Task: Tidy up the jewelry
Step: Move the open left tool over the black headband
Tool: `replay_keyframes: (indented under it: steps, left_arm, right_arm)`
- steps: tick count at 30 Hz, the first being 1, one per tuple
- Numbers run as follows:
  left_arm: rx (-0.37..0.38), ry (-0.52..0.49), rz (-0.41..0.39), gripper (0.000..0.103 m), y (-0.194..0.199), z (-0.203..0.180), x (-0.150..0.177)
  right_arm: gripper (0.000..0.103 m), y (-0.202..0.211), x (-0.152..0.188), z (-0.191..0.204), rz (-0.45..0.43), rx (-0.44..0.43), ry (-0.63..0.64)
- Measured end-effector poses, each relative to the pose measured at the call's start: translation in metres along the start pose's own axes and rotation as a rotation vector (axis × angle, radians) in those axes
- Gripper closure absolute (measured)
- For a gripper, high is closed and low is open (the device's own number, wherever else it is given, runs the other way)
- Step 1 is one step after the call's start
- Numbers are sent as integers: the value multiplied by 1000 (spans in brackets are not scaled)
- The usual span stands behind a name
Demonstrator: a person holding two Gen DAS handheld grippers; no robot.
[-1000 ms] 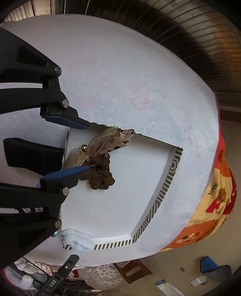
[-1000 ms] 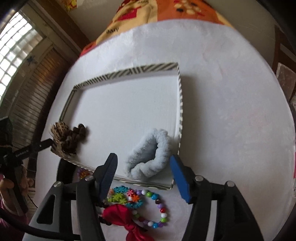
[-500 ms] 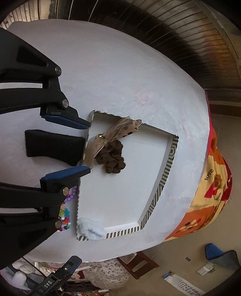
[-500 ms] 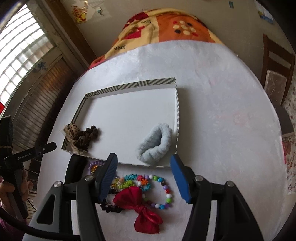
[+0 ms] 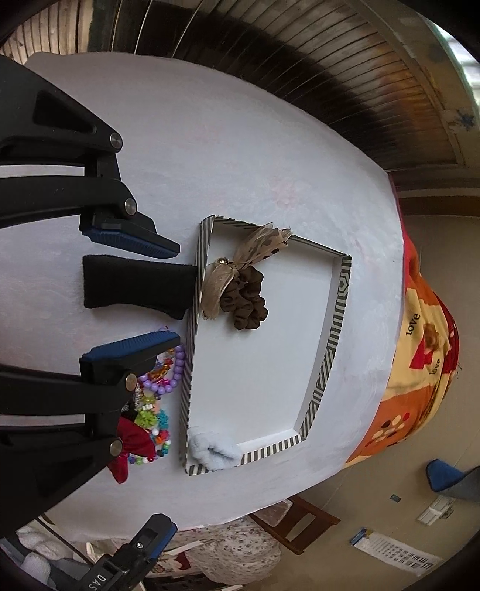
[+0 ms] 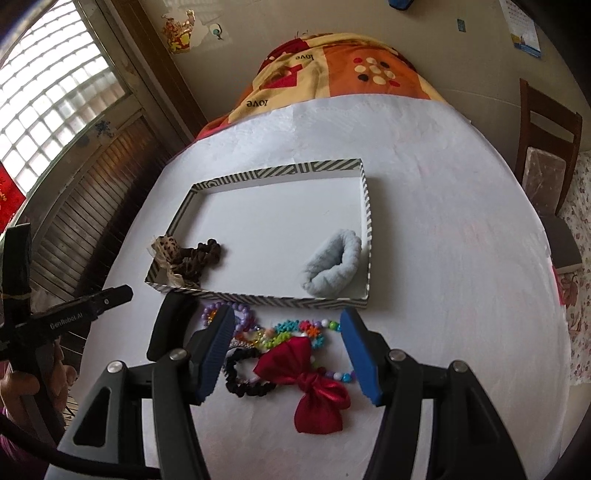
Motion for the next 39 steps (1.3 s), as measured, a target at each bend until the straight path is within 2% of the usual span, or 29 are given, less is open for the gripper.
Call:
replay_keyframes:
  steps: [14, 25, 35, 39]
  left_arm:
    - [-17, -42, -42, 71, 20, -12, 9]
    - [-23, -69, -54, 71, 25, -19, 11]
    - [-18, -65, -39, 71, 21, -18, 13]
    - [6, -49, -15, 71, 15, -15, 17]
  right_arm:
    - [40, 18, 14, 20, -37, 23, 47]
    - [40, 27, 17, 21, -52, 44, 59]
    - [39, 25, 18, 17, -40, 64, 61]
    - [38, 22, 19, 15, -29, 65, 58]
Point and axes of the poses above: each gripper's, at about its wrist camera, not at the fingertips, and y roughly against the way its jaws point, z to its left, x to its underside, the point moved 10 cm from there along -y, roughly the way its jaws point, and after that the axes turned 9 degrees about -y, right-handed, at the moved point
